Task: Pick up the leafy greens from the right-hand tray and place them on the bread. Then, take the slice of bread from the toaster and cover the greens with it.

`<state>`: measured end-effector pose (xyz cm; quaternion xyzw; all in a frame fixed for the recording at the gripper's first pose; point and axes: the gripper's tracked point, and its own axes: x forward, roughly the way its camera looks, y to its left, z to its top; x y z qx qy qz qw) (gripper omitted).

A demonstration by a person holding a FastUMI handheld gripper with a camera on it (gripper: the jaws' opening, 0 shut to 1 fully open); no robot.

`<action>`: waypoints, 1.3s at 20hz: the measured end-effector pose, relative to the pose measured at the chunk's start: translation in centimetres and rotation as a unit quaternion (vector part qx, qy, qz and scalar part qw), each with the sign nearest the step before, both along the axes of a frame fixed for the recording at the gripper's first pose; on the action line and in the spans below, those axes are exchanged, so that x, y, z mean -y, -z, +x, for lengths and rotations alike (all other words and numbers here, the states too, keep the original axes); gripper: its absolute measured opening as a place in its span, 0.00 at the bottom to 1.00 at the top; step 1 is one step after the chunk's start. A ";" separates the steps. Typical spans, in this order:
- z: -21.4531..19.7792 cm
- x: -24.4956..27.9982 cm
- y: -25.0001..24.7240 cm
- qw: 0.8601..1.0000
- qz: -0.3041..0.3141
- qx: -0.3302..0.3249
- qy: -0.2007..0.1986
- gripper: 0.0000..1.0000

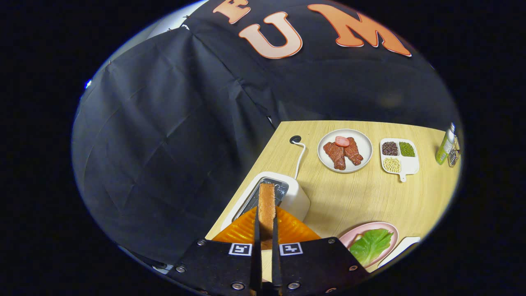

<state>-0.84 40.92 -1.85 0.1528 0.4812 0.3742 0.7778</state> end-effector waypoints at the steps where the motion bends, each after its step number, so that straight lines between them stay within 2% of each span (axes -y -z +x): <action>1: 0.1 0.8 0.2 1.000 0.000 0.000 0.007 0.10; 17: -1.6 10.6 7.9 0.996 0.021 -0.051 0.072 0.10; 26: -3.5 14.5 12.9 0.993 0.034 -0.079 0.076 0.10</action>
